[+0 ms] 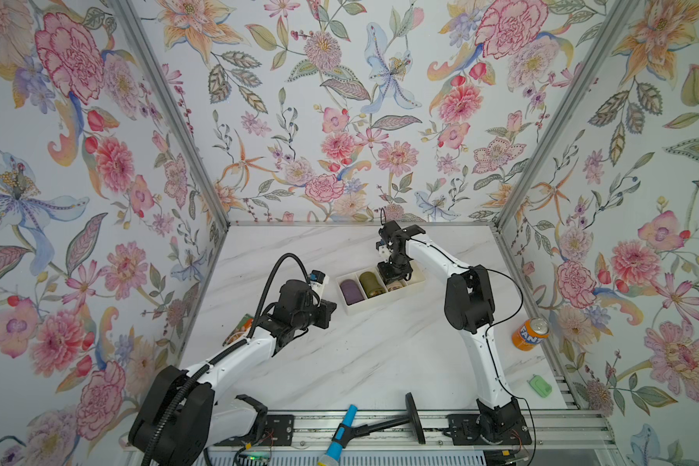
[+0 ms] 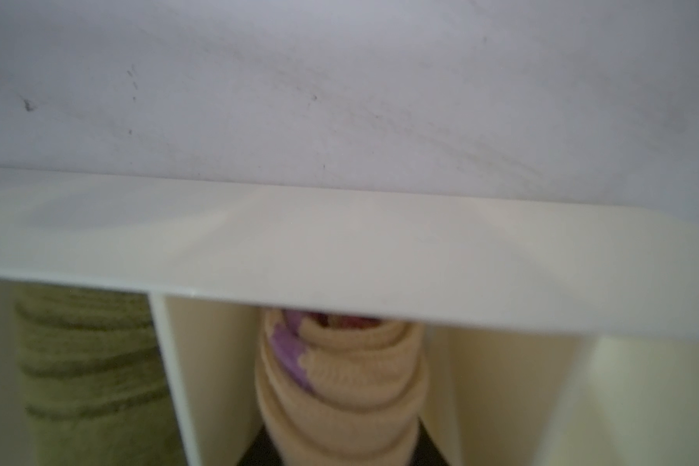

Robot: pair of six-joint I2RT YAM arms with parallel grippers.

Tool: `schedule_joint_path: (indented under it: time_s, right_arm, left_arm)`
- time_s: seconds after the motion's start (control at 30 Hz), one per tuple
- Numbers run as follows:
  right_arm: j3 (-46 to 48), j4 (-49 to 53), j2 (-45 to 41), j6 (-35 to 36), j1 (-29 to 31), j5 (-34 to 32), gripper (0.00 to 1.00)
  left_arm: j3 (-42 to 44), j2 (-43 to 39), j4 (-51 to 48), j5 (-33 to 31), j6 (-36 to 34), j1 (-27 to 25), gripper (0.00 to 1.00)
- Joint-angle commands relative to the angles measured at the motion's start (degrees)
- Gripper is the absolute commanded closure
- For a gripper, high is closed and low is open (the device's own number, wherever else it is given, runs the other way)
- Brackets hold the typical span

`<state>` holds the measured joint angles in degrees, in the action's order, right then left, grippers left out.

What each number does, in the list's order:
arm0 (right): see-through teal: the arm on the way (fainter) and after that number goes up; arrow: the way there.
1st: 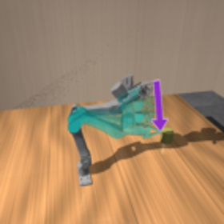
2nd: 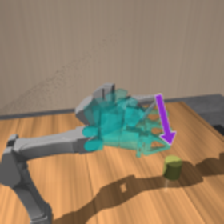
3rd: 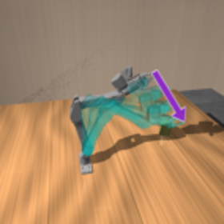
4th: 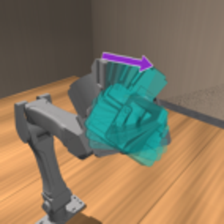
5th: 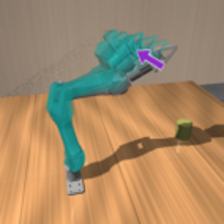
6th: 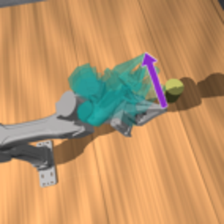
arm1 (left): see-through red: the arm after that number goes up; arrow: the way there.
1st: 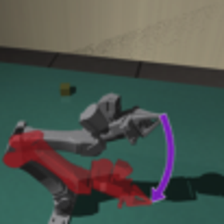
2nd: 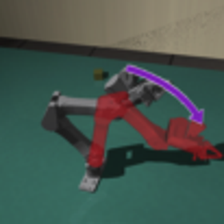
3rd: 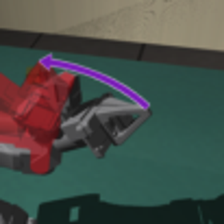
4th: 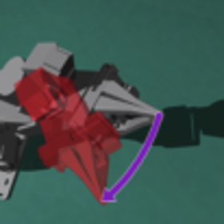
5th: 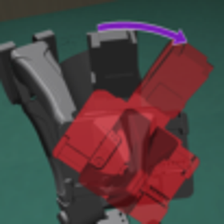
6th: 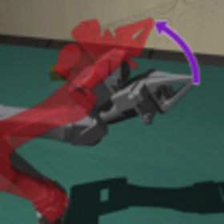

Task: Roll the socks
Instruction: 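Lower the roll upright into the empty compartment beside the green sock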

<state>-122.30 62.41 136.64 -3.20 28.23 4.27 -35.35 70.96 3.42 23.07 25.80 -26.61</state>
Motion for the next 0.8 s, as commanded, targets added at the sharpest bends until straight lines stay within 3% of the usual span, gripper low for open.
schedule_joint_path:
  time_s: [0.0, 0.57, 0.77]
  right_arm:
    - [0.1, 2.7, 0.1, 0.6, 0.6, 1.1, 0.72]
    - [12.9, -4.7, -3.8, -2.7, 3.1, -3.4, 0.7]
    - [18.7, -10.0, -7.5, -4.3, 3.1, -3.9, 0.58]
  left_arm:
    - [0.5, 0.1, -0.7, -1.4, -1.4, 0.9, 0.95]
    - [0.9, -0.8, -1.6, -1.7, -1.8, 1.3, 0.94]
    - [1.2, -0.6, -0.7, -1.5, -1.2, 1.2, 0.92]
